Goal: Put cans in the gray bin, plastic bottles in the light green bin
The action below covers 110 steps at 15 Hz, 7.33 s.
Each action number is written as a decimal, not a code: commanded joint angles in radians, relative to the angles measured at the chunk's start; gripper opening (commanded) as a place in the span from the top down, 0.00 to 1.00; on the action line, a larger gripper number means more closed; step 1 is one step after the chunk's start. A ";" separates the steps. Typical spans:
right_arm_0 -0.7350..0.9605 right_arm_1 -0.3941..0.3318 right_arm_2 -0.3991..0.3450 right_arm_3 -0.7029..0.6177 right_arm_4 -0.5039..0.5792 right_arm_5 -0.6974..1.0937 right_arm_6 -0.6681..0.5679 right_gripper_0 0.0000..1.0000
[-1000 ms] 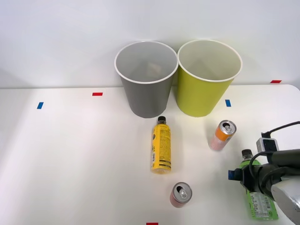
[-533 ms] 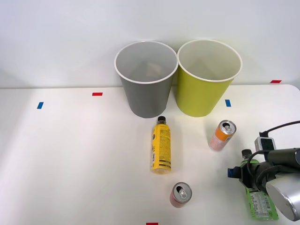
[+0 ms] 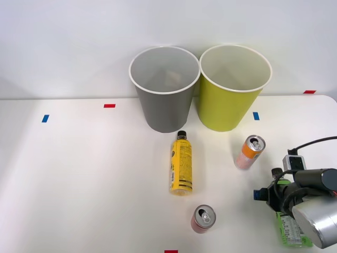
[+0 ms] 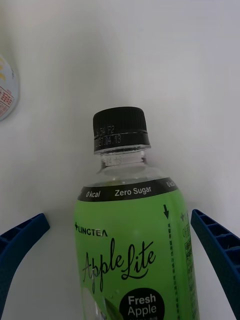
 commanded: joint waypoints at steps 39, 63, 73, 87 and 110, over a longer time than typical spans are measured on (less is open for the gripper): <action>0.147 0.386 -0.495 -0.235 -1.300 -0.766 1.102 1.00; -0.626 0.329 -0.364 0.440 -0.630 -1.135 0.602 1.00; -0.641 0.292 -0.298 0.509 -0.566 -1.198 0.632 0.00; -0.028 0.136 -0.258 -0.042 -0.558 -1.218 0.674 0.00; 0.759 0.169 -0.246 -0.218 -0.566 -1.441 0.715 0.00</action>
